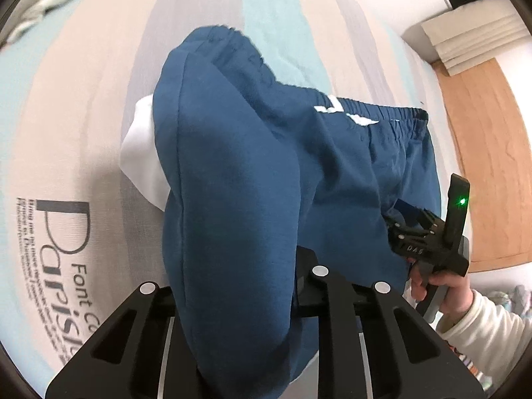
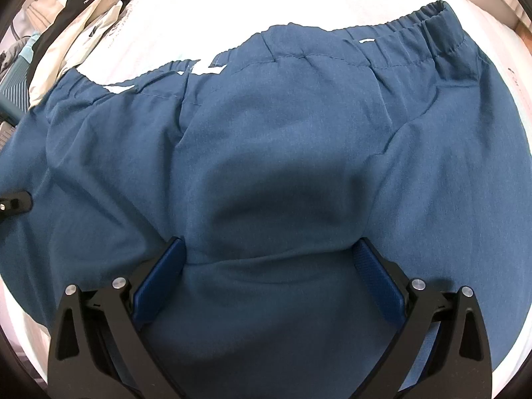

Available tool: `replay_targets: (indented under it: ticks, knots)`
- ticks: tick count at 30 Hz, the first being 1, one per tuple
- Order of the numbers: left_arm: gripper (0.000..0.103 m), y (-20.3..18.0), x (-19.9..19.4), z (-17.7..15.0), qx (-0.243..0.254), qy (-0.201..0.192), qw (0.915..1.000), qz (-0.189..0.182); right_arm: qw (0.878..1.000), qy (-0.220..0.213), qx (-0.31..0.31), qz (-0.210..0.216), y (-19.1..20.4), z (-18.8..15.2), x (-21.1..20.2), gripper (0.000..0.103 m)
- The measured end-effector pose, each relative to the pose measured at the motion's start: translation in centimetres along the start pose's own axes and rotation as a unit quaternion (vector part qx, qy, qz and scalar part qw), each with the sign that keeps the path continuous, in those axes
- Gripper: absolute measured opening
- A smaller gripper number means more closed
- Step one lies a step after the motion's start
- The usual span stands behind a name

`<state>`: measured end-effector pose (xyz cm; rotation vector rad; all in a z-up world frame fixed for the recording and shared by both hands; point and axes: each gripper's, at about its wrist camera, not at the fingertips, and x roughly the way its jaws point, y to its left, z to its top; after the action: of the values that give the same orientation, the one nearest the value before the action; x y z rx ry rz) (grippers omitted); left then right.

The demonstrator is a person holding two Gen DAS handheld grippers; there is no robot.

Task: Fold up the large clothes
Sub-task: 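Grasp the edge of the blue bundle with the left gripper and lift it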

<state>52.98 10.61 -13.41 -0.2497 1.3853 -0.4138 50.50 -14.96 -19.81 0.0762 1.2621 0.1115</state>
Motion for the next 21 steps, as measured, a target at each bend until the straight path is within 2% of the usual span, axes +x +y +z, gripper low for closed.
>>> replay_targets:
  ticks: [10,13,16,21]
  knots:
    - [0.017,-7.2,-2.1,0.1,0.051,-0.012,0.9968,0.061,1.0,-0.003,0.003,0.001,-0.6,0.3,-1.8,0.096]
    - [0.017,-8.2,-2.3,-0.1,0.046,-0.013,0.9966,0.068,1.0,-0.015,0.01,-0.004,-1.2,0.2,-3.4,0.096]
    - [0.017,-9.3,-2.2,-0.4,0.055,-0.017,0.9941,0.092,0.999,-0.029,0.017,-0.001,-2.1,-0.1,-5.4,0.096]
    - [0.017,-11.6,-2.5,-0.6,0.058,-0.023,0.9907,0.121,0.999,-0.053,-0.005,-0.003,-3.5,-0.4,-7.8,0.096]
